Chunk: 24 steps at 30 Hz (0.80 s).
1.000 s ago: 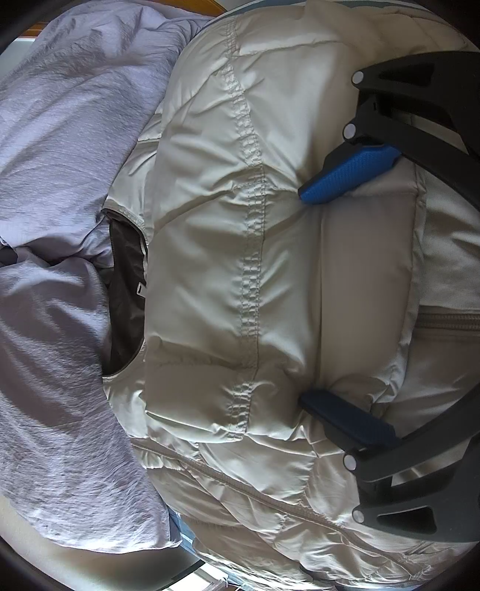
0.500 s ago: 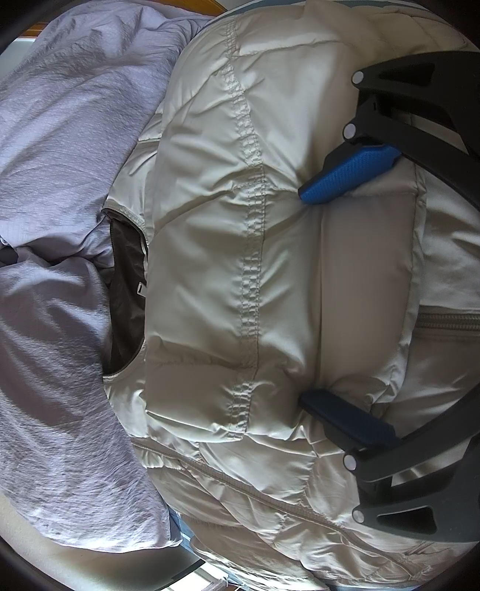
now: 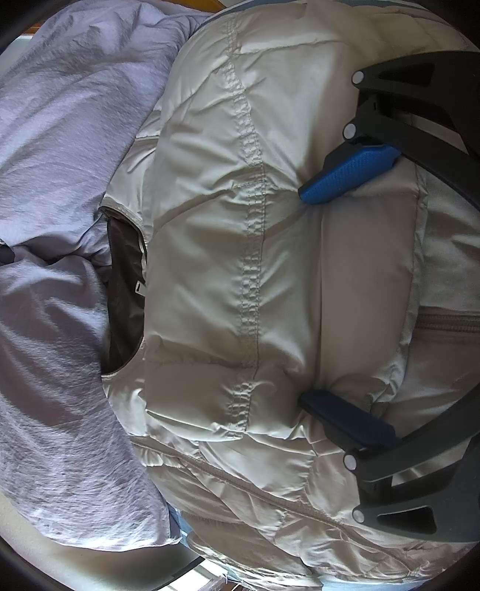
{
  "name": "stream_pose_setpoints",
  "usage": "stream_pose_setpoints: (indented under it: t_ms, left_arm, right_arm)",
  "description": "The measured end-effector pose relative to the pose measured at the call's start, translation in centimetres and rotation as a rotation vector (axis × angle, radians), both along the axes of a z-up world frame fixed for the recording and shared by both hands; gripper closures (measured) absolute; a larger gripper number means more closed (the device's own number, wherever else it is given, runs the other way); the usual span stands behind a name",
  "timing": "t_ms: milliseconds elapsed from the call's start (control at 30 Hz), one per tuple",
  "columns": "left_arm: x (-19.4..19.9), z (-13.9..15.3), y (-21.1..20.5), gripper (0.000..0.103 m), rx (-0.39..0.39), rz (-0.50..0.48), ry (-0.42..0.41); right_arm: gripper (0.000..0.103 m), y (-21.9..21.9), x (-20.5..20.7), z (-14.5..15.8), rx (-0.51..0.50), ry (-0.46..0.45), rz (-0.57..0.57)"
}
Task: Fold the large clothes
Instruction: 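Lift the held sleeve with the left gripper and lay it across the jacket front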
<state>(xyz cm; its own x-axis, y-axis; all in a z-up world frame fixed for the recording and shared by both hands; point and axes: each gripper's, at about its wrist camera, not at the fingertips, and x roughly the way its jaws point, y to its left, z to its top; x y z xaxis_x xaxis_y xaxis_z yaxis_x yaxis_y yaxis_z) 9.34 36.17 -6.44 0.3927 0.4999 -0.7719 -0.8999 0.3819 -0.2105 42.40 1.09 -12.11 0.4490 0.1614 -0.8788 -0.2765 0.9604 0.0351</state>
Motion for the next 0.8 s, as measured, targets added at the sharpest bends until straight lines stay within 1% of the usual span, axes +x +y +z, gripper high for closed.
stream_pose_setpoints:
  t_ms: [200,300,367,400,500,533,567,600,700,800]
  left_arm:
    - [3.0,5.5,-3.6,0.101,0.102,-0.148,-0.109]
    - [5.3,8.2,-6.7,0.101,0.147,-0.267,-0.169]
    - [6.8,9.3,-8.7,0.102,0.167,-0.337,-0.193]
    - [7.8,10.0,-10.3,0.102,0.182,-0.388,-0.206]
    - [9.8,11.0,-13.7,0.102,0.197,-0.501,-0.235]
    - [10.8,11.3,-15.4,0.102,0.198,-0.556,-0.247]
    - [11.5,11.4,-16.4,0.102,0.197,-0.587,-0.253]
    - [12.4,11.5,-18.0,0.102,0.196,-0.638,-0.261]
    - [14.5,11.0,-21.6,0.102,0.189,-0.757,-0.267]
    - [16.0,10.0,-24.7,0.102,0.154,-0.848,-0.265]
  right_arm:
    - [0.002,-0.2,0.4,0.1,0.02,0.024,0.007]
    - [0.002,-0.3,0.6,0.2,0.034,0.041,0.013]
    - [0.002,-0.5,0.6,0.4,0.044,0.05,0.017]
    - [0.002,-0.6,0.5,0.5,0.048,0.052,0.018]
    - [0.002,-1.0,0.2,0.9,0.064,0.059,0.026]
    - [0.002,-1.2,-0.1,1.0,0.068,0.059,0.03]
    - [0.002,-1.3,-0.2,1.2,0.072,0.059,0.037]
    - [0.002,-1.5,-0.4,1.3,0.075,0.058,0.04]
    - [0.002,-2.4,-1.1,1.7,0.078,0.049,0.053]
    - [0.002,-3.5,-1.8,2.1,0.056,0.021,0.061]
